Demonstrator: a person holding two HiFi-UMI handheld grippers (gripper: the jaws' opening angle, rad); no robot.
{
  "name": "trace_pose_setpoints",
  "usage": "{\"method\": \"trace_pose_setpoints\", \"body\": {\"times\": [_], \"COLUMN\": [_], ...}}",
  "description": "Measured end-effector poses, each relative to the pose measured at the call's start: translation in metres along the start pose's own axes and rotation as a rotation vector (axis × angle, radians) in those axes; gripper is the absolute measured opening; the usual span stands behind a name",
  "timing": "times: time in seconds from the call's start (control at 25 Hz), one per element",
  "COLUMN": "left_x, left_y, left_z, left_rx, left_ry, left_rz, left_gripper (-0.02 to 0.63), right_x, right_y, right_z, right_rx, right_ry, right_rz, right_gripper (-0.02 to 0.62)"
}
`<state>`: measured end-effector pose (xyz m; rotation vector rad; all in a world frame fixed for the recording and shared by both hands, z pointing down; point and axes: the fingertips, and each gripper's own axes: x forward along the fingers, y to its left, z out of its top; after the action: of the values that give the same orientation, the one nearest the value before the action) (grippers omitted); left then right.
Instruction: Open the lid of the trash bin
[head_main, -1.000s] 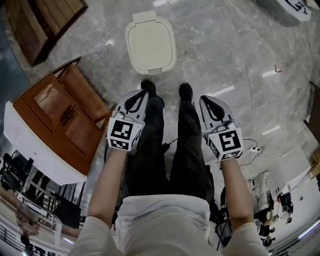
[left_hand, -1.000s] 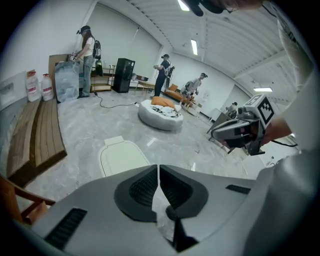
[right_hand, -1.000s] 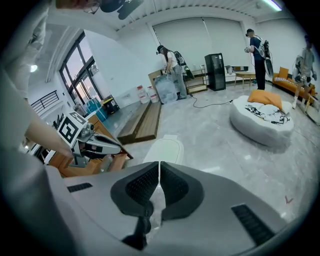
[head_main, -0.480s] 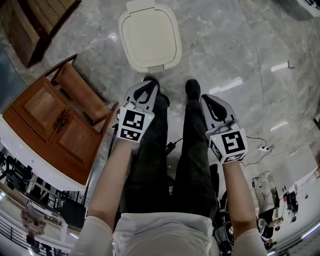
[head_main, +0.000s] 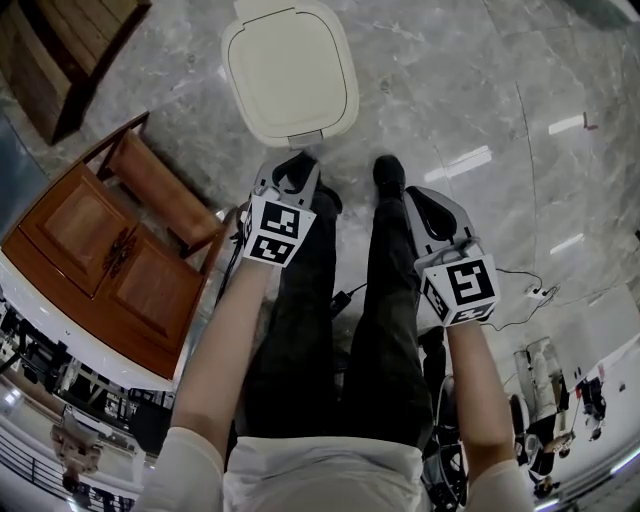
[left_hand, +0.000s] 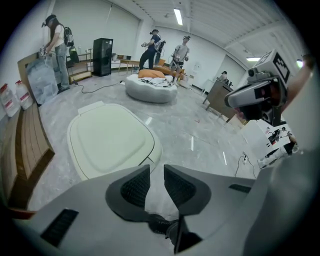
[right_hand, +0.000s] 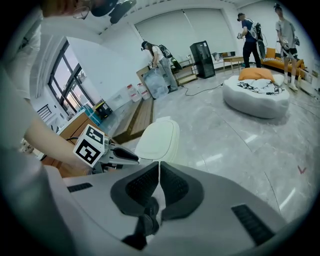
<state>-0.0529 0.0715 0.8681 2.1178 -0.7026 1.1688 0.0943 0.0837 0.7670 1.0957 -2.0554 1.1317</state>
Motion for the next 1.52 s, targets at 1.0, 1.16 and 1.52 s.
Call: {"method": "trace_pose_setpoints", "body": {"times": [1.0,1.16,1.52], "left_x": [0.037,0.027,-0.033], "left_y": [0.025,0.028,0.032], "left_z": [-0.021,-0.019,-0.002], "left_rx": [-0.125,-0.130,-0.138], "left_ry": [0.146,0.120,0.028], "left_rz": [0.155,0.146,0.167], "left_gripper": [0.078,0.078,0.078], "right_x": [0.000,-0.006,-0.030], "right_y": [-0.008,-0.001,0.010], "right_z": [-0.015,-0.010,0.027], "right_rx": [0.041,0.016,-0.058], "right_ry": [-0.009,-0.006,-0.021], "right_rz": [-0.009,-0.011,-0.036], "right_gripper": [0.031,0.031,0.032]}}
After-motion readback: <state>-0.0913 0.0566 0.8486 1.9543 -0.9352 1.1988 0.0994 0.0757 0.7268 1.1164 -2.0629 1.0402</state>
